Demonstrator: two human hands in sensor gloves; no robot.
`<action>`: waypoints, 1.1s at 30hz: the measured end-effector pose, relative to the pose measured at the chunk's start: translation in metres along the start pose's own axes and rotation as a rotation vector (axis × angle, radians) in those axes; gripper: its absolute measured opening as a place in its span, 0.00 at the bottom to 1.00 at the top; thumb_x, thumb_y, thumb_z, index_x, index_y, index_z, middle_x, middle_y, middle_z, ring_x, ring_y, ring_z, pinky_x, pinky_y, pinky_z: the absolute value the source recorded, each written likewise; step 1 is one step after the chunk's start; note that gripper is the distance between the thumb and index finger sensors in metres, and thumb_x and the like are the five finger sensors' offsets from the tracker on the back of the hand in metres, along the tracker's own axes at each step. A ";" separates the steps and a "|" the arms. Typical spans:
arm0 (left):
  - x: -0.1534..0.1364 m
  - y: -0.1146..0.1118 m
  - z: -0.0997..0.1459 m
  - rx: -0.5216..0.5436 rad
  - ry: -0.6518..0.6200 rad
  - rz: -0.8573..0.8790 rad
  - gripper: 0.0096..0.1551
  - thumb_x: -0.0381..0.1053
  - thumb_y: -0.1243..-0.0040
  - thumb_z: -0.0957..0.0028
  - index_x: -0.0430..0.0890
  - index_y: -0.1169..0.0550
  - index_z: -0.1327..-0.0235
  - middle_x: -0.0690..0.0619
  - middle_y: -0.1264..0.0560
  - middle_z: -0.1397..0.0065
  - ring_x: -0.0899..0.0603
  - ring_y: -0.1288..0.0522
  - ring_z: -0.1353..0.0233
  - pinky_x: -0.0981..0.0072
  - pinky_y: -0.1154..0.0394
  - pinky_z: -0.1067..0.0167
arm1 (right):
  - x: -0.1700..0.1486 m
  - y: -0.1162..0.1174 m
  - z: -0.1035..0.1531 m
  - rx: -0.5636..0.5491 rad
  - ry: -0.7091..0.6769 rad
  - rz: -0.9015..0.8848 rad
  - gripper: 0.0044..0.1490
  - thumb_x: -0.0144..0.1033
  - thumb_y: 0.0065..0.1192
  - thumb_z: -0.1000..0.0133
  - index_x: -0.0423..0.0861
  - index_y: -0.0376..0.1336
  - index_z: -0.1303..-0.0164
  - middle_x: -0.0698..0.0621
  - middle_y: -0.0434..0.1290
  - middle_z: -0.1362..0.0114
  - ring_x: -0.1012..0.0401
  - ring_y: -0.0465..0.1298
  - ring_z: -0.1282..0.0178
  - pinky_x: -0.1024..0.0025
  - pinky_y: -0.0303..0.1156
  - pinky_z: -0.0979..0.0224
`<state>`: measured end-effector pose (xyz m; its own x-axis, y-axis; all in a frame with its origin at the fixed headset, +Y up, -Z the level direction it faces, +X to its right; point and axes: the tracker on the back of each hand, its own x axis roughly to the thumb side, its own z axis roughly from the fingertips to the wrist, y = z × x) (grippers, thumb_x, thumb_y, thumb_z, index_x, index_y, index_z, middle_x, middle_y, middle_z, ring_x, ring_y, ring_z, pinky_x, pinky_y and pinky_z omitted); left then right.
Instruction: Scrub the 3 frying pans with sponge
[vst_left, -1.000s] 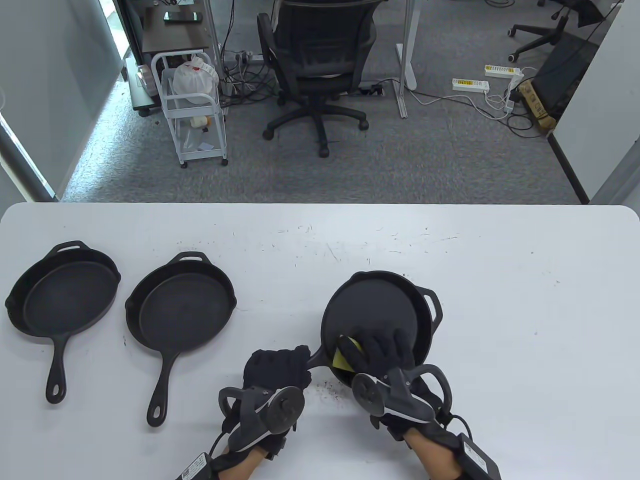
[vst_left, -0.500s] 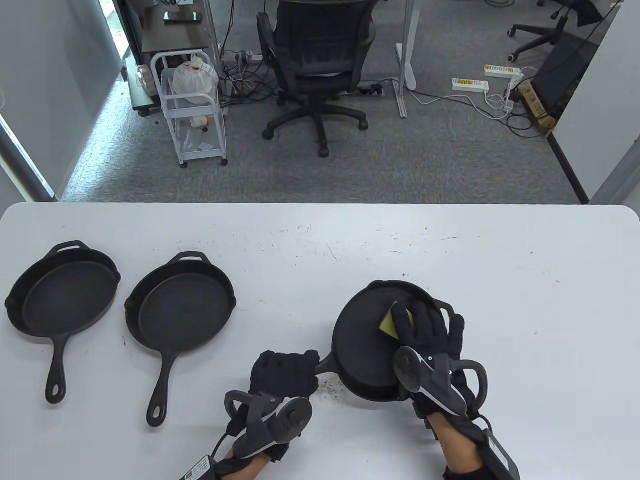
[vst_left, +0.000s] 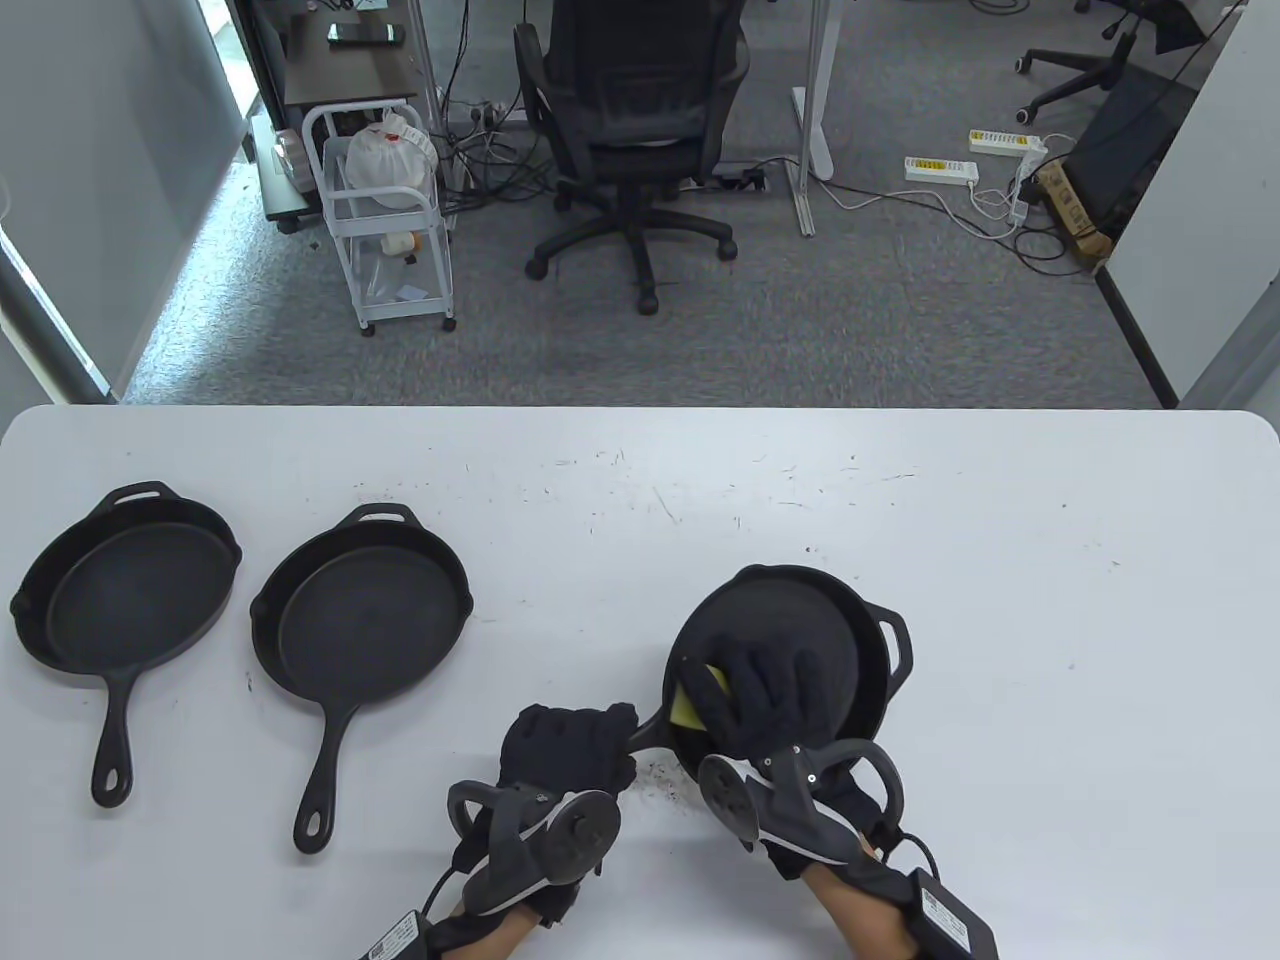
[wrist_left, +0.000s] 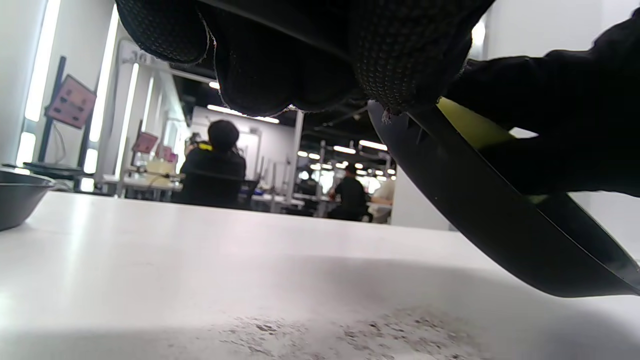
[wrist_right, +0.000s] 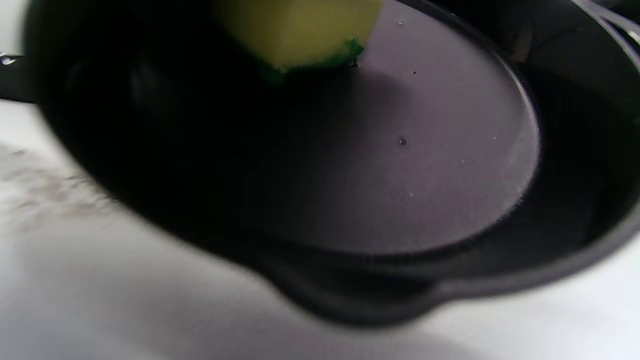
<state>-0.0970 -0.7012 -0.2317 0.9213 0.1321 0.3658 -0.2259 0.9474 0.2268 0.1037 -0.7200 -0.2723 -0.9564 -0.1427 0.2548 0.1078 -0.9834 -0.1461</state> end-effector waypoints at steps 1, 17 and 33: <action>0.001 0.000 0.000 -0.006 -0.005 0.005 0.35 0.53 0.29 0.53 0.51 0.22 0.29 0.52 0.17 0.36 0.43 0.20 0.35 0.34 0.31 0.28 | -0.005 0.000 -0.001 -0.006 0.027 -0.007 0.51 0.53 0.61 0.48 0.61 0.37 0.22 0.49 0.51 0.13 0.46 0.61 0.16 0.37 0.46 0.19; -0.013 0.007 0.002 0.060 0.084 0.028 0.35 0.53 0.32 0.51 0.49 0.23 0.28 0.51 0.19 0.35 0.41 0.20 0.35 0.32 0.31 0.28 | -0.014 0.000 0.010 0.073 -0.042 0.005 0.52 0.52 0.69 0.51 0.61 0.43 0.22 0.50 0.58 0.16 0.48 0.67 0.25 0.38 0.51 0.19; 0.004 -0.001 0.003 0.004 -0.032 -0.028 0.34 0.53 0.30 0.53 0.51 0.22 0.29 0.52 0.17 0.36 0.42 0.20 0.35 0.33 0.31 0.28 | -0.048 0.009 -0.002 0.058 0.222 0.001 0.53 0.53 0.61 0.48 0.58 0.35 0.22 0.47 0.51 0.14 0.45 0.63 0.19 0.37 0.49 0.19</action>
<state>-0.0937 -0.7030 -0.2278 0.9168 0.0960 0.3877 -0.2013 0.9494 0.2410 0.1502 -0.7220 -0.2880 -0.9919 -0.1217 0.0371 0.1180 -0.9890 -0.0894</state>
